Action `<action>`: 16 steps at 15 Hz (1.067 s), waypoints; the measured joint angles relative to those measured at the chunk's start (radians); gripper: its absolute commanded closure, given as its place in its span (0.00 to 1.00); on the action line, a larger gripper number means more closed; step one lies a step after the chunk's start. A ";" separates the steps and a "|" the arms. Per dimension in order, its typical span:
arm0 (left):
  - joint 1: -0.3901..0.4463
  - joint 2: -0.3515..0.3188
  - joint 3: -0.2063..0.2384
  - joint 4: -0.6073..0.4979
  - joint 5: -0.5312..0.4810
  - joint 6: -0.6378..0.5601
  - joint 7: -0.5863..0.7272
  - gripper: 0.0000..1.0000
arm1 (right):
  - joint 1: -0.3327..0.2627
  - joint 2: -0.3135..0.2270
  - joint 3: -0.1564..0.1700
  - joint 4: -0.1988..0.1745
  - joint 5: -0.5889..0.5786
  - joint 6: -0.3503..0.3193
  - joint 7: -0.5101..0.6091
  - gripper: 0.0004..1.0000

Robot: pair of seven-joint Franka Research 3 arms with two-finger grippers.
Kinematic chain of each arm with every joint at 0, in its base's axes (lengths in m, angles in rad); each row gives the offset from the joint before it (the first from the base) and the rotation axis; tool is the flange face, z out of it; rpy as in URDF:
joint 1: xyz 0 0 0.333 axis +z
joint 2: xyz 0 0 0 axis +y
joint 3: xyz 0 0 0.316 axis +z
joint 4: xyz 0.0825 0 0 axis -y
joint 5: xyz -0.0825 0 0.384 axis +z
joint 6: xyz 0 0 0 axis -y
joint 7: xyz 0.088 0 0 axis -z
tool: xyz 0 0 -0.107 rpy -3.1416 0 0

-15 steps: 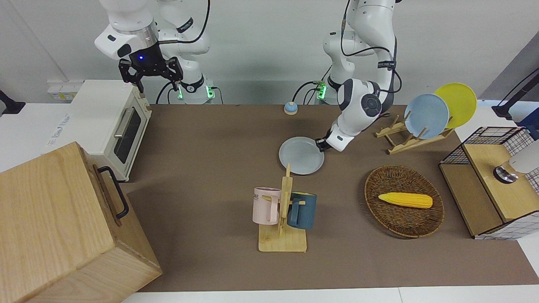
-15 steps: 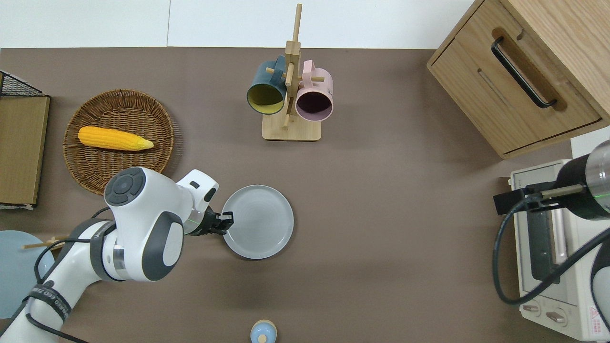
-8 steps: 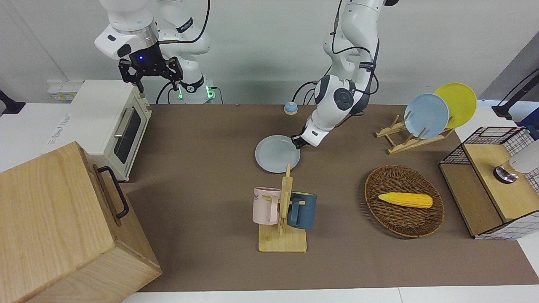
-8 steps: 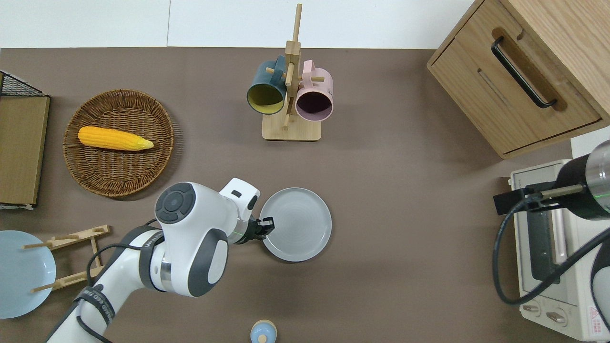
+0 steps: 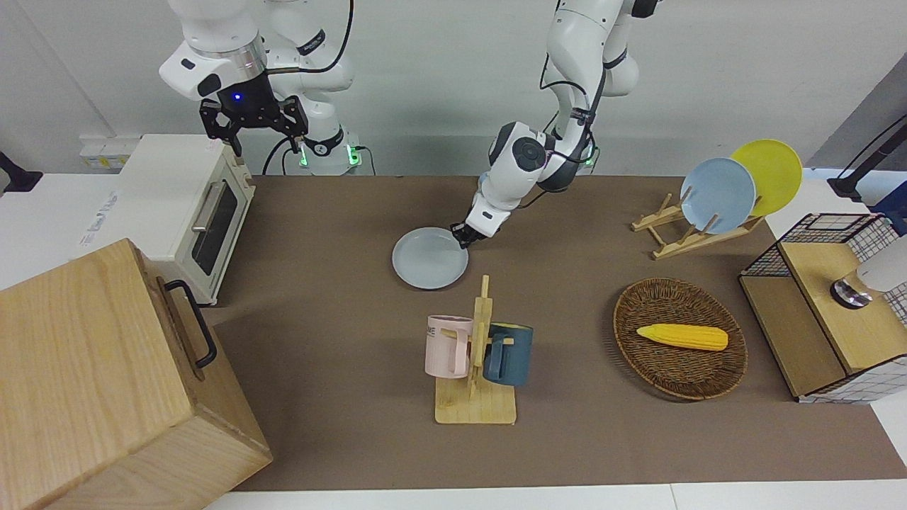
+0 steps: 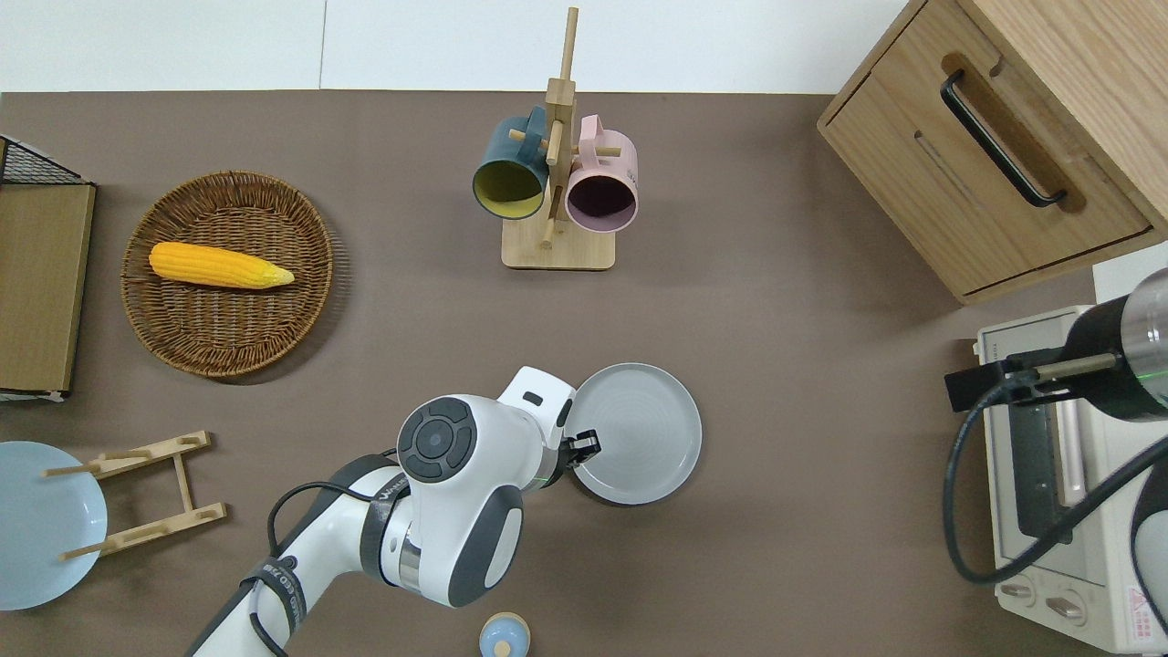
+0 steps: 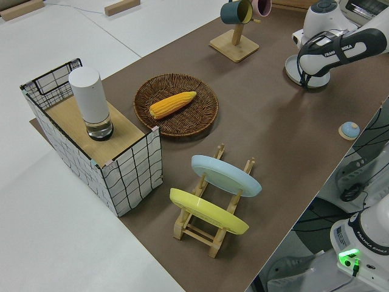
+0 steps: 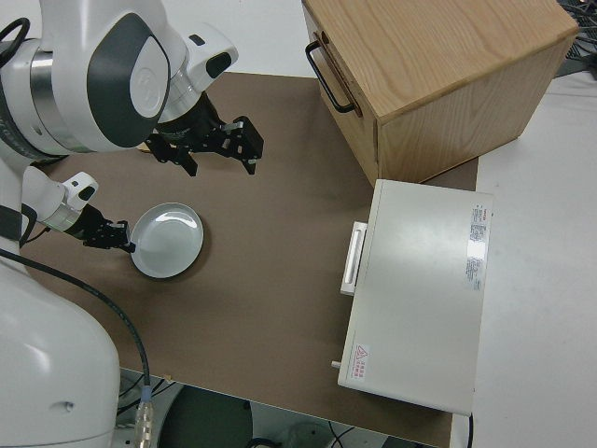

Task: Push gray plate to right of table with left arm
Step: 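Push the gray plate with the left gripper across the table toward the toaster oven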

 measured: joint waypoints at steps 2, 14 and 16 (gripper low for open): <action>-0.018 0.003 0.000 0.007 0.000 0.009 -0.026 1.00 | 0.000 0.000 0.000 0.000 0.000 0.000 0.000 0.00; -0.124 0.075 -0.002 0.074 -0.001 0.076 -0.135 0.67 | 0.000 0.000 0.000 0.000 0.000 0.000 0.000 0.00; -0.129 0.087 -0.002 0.075 -0.001 0.095 -0.135 0.02 | 0.000 0.000 0.000 0.000 0.000 0.000 0.000 0.00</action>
